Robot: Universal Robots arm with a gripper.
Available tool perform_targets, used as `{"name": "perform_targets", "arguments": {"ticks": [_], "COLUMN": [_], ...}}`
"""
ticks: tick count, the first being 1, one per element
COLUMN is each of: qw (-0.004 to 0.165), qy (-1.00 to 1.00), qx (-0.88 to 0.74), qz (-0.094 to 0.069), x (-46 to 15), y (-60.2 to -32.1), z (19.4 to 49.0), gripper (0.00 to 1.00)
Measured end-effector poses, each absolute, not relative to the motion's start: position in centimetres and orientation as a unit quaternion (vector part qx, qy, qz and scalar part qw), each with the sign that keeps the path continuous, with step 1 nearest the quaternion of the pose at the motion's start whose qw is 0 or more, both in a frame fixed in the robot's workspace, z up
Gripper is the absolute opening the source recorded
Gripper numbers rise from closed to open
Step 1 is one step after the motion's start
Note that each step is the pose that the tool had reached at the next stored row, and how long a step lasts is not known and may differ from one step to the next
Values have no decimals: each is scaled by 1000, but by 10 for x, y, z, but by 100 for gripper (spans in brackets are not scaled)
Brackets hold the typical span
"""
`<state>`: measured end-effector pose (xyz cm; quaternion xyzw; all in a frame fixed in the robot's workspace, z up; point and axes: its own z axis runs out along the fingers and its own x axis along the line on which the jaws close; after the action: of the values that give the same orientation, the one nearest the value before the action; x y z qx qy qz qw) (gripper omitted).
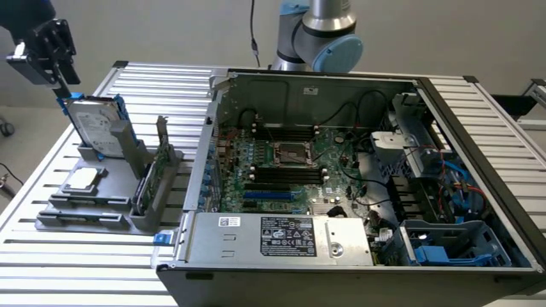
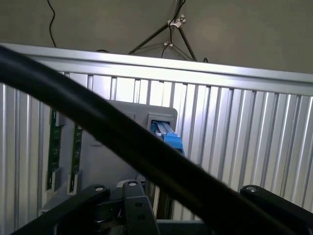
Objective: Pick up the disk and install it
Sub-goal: 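Pick up the disk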
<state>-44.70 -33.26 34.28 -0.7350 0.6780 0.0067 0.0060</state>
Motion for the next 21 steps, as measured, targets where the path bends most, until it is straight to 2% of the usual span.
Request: {"name": "perform_targets", "arguments": {"ticks": [21], "qw": [3], "qy": [699], "qx": [-715], "qz": [15], "x": [-447], "y": [-332], "z": [322], "gripper": [48]}}
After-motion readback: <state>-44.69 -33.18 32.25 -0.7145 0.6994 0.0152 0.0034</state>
